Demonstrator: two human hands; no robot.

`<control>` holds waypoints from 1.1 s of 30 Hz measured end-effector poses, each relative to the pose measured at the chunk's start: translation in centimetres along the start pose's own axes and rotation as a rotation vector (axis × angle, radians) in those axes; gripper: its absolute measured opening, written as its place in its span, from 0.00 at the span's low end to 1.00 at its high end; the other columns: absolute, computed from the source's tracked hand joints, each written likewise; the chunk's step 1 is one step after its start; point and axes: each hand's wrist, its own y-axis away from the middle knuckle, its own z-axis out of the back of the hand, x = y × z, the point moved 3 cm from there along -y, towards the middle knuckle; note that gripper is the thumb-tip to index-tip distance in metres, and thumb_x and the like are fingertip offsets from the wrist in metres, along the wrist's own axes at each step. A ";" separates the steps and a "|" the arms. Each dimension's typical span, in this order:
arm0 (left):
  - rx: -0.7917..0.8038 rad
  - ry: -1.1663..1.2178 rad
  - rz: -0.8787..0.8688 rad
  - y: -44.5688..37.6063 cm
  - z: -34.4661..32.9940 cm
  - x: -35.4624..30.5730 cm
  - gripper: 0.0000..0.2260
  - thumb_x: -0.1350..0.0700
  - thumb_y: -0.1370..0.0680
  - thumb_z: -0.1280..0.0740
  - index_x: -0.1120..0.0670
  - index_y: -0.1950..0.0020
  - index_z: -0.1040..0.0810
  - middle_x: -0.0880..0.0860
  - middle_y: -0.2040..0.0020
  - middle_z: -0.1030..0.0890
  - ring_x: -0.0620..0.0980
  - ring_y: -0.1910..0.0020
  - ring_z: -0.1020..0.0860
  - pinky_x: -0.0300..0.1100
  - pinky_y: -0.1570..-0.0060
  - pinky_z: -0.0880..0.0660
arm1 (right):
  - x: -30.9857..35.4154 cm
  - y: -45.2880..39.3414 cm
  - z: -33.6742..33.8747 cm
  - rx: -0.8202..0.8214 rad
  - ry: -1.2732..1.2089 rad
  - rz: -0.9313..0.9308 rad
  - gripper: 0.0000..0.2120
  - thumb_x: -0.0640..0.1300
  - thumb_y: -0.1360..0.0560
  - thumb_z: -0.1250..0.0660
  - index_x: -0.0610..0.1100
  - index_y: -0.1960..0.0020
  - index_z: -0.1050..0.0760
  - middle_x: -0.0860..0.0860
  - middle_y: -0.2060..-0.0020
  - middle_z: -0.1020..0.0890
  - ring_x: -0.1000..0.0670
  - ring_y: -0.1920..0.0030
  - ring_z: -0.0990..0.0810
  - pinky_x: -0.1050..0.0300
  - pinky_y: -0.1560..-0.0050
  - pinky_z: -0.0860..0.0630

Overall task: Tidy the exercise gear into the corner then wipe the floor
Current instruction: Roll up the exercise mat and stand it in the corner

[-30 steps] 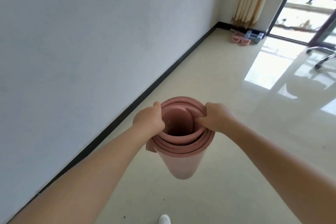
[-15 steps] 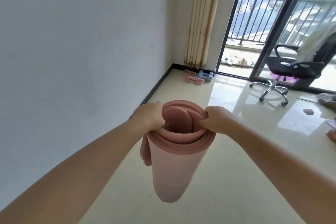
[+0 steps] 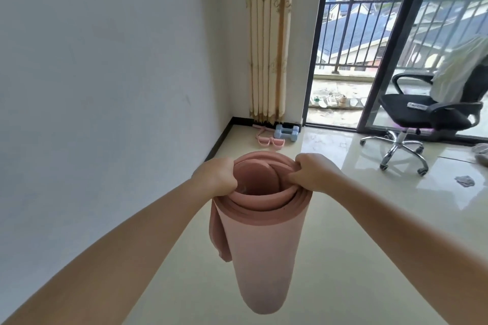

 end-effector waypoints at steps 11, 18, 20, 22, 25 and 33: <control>0.007 0.039 0.022 -27.8 5.0 -1.3 0.07 0.59 0.23 0.39 0.57 0.46 0.29 0.53 0.53 0.28 0.51 0.54 0.29 0.41 0.57 0.33 | -3.3 -27.4 6.1 0.018 0.008 0.055 0.11 0.48 0.26 0.36 0.39 0.54 0.24 0.49 0.61 0.26 0.49 0.59 0.28 0.61 0.68 0.34; 0.035 0.007 -0.006 -47.5 9.1 -0.4 0.11 0.60 0.23 0.40 0.58 0.41 0.30 0.55 0.51 0.26 0.54 0.52 0.27 0.42 0.56 0.32 | -4.0 -46.7 8.1 0.054 0.128 -0.003 0.15 0.46 0.26 0.39 0.46 0.69 0.38 0.50 0.68 0.30 0.47 0.59 0.29 0.61 0.72 0.37; 0.044 0.017 -0.002 -52.3 10.2 -0.1 0.13 0.62 0.23 0.41 0.59 0.39 0.31 0.53 0.56 0.27 0.54 0.53 0.27 0.42 0.58 0.33 | -4.1 -51.4 8.9 0.057 0.111 -0.022 0.17 0.45 0.25 0.40 0.47 0.70 0.41 0.53 0.70 0.33 0.46 0.59 0.29 0.60 0.71 0.36; 0.042 0.021 -0.003 -56.8 11.2 0.0 0.12 0.63 0.23 0.41 0.60 0.39 0.33 0.50 0.63 0.32 0.53 0.56 0.29 0.41 0.62 0.34 | -4.2 -55.9 9.4 0.058 0.096 -0.055 0.17 0.45 0.24 0.40 0.47 0.69 0.41 0.53 0.70 0.34 0.46 0.59 0.29 0.60 0.71 0.35; 0.027 0.011 0.018 -63.3 12.2 0.4 0.12 0.63 0.22 0.42 0.60 0.39 0.34 0.50 0.66 0.35 0.53 0.58 0.30 0.40 0.66 0.36 | -4.5 -62.6 9.8 0.048 0.083 -0.080 0.18 0.44 0.24 0.41 0.46 0.70 0.42 0.52 0.71 0.34 0.45 0.60 0.28 0.59 0.70 0.36; 0.041 0.021 0.140 -82.8 12.7 0.8 0.14 0.63 0.21 0.43 0.61 0.35 0.36 0.61 0.42 0.25 0.59 0.45 0.25 0.44 0.56 0.33 | -6.8 -83.5 9.6 0.070 0.119 -0.024 0.15 0.45 0.24 0.41 0.38 0.41 0.29 0.43 0.44 0.21 0.42 0.43 0.23 0.56 0.58 0.32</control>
